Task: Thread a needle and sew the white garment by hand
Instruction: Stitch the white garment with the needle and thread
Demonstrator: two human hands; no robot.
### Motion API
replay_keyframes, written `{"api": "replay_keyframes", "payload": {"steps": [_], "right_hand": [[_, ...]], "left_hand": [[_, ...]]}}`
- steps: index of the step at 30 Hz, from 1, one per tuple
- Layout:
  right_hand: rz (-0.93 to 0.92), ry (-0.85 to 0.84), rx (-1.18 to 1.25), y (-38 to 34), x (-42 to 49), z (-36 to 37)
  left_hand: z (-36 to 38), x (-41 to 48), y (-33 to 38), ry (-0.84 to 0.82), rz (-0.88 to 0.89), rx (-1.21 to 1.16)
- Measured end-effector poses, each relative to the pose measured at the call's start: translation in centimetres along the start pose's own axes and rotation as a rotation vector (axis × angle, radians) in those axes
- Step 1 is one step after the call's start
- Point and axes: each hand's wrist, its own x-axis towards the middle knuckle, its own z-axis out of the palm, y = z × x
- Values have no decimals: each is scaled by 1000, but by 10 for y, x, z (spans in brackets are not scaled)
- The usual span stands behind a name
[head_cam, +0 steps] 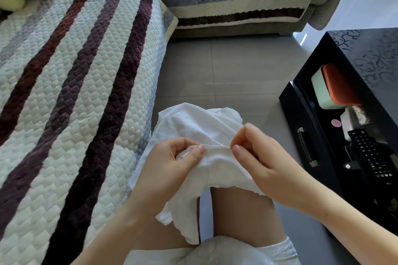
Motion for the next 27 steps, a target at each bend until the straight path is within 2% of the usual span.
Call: {"api": "replay_keyframes", "payload": {"steps": [5,22,27], "right_hand": [[-127,141,-266,-1,-3,7],[-145,133,-233,-3,2,8],[-131,119,-275,-6,5,10]], "left_hand": [[1,1,0,16,15,2],[1,0,1,8,72,29],[2,-1,4,11,190,139]]}}
